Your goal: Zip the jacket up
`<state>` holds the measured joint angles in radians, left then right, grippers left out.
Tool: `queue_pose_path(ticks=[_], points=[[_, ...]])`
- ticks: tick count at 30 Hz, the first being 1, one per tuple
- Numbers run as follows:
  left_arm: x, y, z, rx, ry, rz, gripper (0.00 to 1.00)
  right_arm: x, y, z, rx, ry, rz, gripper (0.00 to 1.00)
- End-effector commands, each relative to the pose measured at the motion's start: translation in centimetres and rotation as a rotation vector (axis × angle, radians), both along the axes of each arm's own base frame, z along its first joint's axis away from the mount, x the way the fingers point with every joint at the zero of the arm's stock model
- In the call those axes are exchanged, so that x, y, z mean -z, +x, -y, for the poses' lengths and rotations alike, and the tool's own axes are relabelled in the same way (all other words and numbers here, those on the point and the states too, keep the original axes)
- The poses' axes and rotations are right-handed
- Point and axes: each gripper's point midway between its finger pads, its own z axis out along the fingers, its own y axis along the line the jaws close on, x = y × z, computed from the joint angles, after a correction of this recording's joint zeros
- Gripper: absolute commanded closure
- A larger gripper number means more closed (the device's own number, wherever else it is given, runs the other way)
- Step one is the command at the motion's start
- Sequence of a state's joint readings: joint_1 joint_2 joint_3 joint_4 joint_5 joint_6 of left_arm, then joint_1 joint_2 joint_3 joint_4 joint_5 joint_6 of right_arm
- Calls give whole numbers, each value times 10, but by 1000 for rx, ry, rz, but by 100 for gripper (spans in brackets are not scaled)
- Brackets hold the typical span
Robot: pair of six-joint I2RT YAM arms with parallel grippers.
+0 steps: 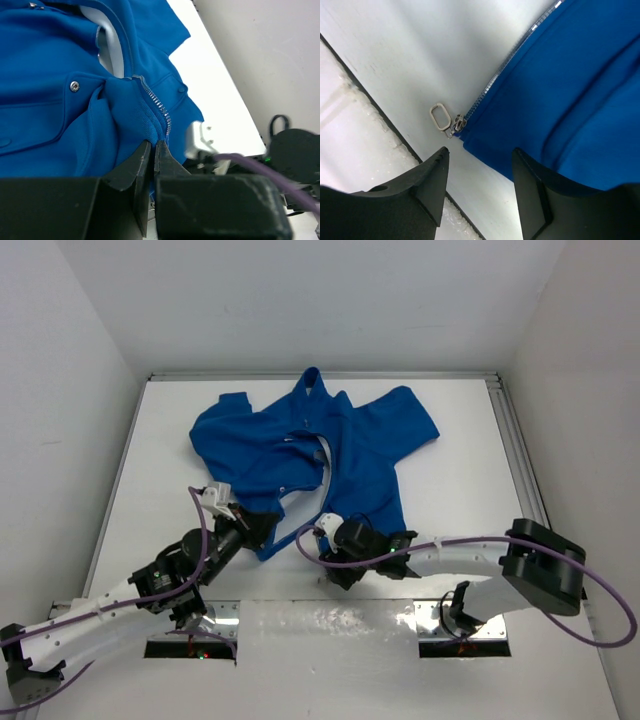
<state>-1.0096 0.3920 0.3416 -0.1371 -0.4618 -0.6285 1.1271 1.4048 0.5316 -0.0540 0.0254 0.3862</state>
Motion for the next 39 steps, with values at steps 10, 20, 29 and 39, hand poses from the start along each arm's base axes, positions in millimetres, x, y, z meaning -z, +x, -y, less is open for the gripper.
queue_pose_path(ticks=[10, 20, 29, 39], points=[[-10, 0, 5, 9, -37, 25, 100, -3, 14, -3, 4, -10, 67, 47], [-13, 1, 7, 16, -23, 31, 100, 20, 22, 11, 70, -106, 97, 51], [-15, 1, 3, 5, -13, 33, 100, 38, 20, 28, 207, -128, 83, 92], [-5, -2, 25, 76, -59, 19, 100, -50, 56, -19, 315, 304, 262, 100]])
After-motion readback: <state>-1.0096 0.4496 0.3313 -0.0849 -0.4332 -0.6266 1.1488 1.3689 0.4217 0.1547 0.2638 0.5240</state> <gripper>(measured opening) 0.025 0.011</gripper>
